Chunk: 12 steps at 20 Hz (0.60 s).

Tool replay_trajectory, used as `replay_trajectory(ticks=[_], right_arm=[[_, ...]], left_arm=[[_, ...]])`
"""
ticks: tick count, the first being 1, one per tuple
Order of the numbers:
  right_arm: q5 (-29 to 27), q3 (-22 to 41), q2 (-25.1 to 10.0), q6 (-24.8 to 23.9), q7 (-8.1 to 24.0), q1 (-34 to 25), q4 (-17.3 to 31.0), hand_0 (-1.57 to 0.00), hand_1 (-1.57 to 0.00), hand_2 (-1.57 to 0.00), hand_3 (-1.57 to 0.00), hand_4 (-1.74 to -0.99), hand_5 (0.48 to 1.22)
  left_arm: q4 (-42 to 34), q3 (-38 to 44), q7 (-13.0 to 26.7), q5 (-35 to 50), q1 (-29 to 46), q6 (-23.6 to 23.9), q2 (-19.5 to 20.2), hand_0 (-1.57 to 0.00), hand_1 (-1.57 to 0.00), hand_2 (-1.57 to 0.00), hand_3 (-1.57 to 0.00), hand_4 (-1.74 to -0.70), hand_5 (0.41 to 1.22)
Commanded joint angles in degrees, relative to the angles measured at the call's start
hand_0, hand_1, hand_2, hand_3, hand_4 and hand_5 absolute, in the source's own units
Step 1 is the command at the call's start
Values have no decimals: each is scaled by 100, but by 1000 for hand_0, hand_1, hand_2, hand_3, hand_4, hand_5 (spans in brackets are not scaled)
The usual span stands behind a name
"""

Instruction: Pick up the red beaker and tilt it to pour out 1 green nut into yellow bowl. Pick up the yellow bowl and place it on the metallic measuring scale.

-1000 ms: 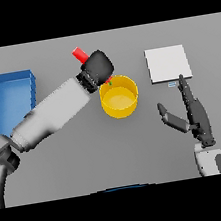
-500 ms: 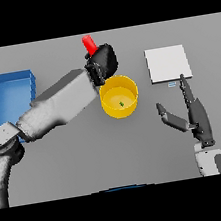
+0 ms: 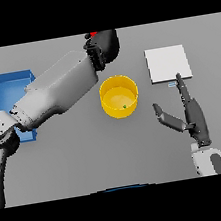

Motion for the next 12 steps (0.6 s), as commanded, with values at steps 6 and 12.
replay_trajectory(ticks=[6,12], right_arm=[[-190,-25,-8,131,-77,38,-56,1,1,1,1,-1181,593],[-316,-1,38,229,-80,-8,-19,1,1,1,1,-1209,593]], left_arm=[[797,734,-36,557,-922,415,407,-1571,-1571,-1501,-1232,-1705,1221],[2106,2368,883,2144,-1104,574,898,-1571,-1571,-1553,-1365,-1729,1221]])
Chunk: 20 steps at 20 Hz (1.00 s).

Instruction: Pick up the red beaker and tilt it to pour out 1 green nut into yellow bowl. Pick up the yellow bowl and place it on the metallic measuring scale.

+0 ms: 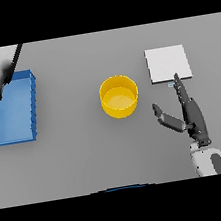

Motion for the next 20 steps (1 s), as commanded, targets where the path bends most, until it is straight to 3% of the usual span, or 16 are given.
replay_trajectory(ticks=[1,6,10,17,20], right_arm=[[-60,-40,-40,44,-43,2,28,1,1,1,1,-1222,592],[-112,-110,-118,73,-240,-73,166,1,1,1,1,-1222,586],[-87,-95,-198,135,-321,-134,250,1,1,1,1,-1217,599],[72,-5,-321,174,-134,-99,125,1,1,1,1,-1206,653],[127,9,-313,137,-74,-120,156,1,1,1,1,-1215,664]], left_arm=[[141,306,138,333,81,157,86,-1571,-1571,-1556,-1360,-1732,1221],[291,1399,123,1847,798,896,746,-1571,-1571,-1566,-1426,-1738,1221],[-315,1946,794,2843,1751,1603,1222,-1571,-1571,-1569,-1432,-1740,1221],[-2820,2128,2397,4013,4157,2816,1832,-1571,-1571,-1571,-1450,-1741,1221],[-3853,2043,2729,4270,5051,3272,2037,-1571,-1571,-1571,-1449,-1741,1221]])
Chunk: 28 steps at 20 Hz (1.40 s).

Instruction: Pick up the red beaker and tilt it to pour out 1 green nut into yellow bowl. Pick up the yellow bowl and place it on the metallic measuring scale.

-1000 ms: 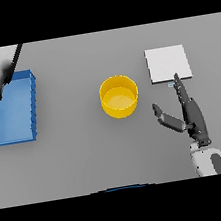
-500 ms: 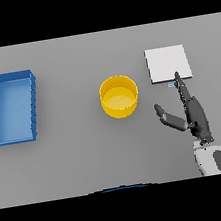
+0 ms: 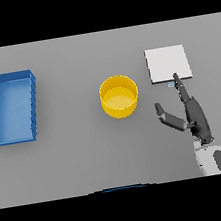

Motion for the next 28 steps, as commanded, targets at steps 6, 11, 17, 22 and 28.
replay_trajectory(ticks=[6,11,17,22,28], right_arm=[[3,18,-17,28,-93,16,10,1,1,1,1,-1216,667],[0,40,-22,35,-203,141,-112,1,1,1,1,-1202,667],[29,37,-17,-1,-204,173,-77,1,1,1,1,-1181,665],[56,57,-16,-10,-35,198,-165,1,1,1,1,-1187,666],[398,174,-50,-138,158,128,-186,1,1,1,1,-1203,660]], left_arm=[[-697,-173,434,250,802,534,116,-1571,-1571,-1571,-1521,-1741,1199],[-768,-539,595,359,940,614,200,-1571,-1571,-1571,-1555,-1667,908],[-1222,-730,605,1037,1027,-599,624,-746,-604,-613,-577,-968,740],[-1346,-717,576,1277,1044,-957,691,-244,-197,-200,-189,-815,684],[-1148,-511,192,1314,925,-735,575,-63,-51,-52,-49,-785,674]])
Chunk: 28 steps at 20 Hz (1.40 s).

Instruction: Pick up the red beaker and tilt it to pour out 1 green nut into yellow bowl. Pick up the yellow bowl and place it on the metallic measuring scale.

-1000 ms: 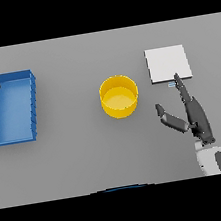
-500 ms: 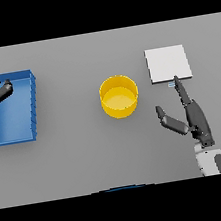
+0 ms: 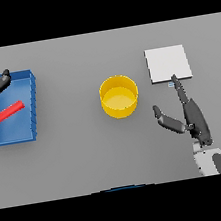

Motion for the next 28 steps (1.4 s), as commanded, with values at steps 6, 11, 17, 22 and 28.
replay_trajectory(ticks=[6,11,17,22,28], right_arm=[[232,311,-556,715,-23,-713,137,1,1,1,1,-1221,709],[1174,816,-1220,1167,319,-1546,438,1,1,1,1,-1282,677],[2030,1559,-1723,1818,19,-2616,1029,1,1,1,1,-1269,662],[2251,1969,-1662,2191,-213,-3208,1551,1,1,1,1,-1276,670],[2412,2336,-1564,2564,-557,-3819,2288,1,1,1,1,-1246,686]], left_arm=[[-41,-25,-81,-2,23,72,-70,-16,-13,-13,-12,-781,700],[27,-76,-99,-28,-26,86,-180,-5,-3,-4,-3,-795,709],[33,-56,-143,7,8,49,-138,0,0,0,0,-795,721],[69,-84,-126,-23,-60,10,-148,1,1,1,1,-799,720],[-71,-76,-75,-7,-7,54,-81,1,1,1,1,-794,723]])
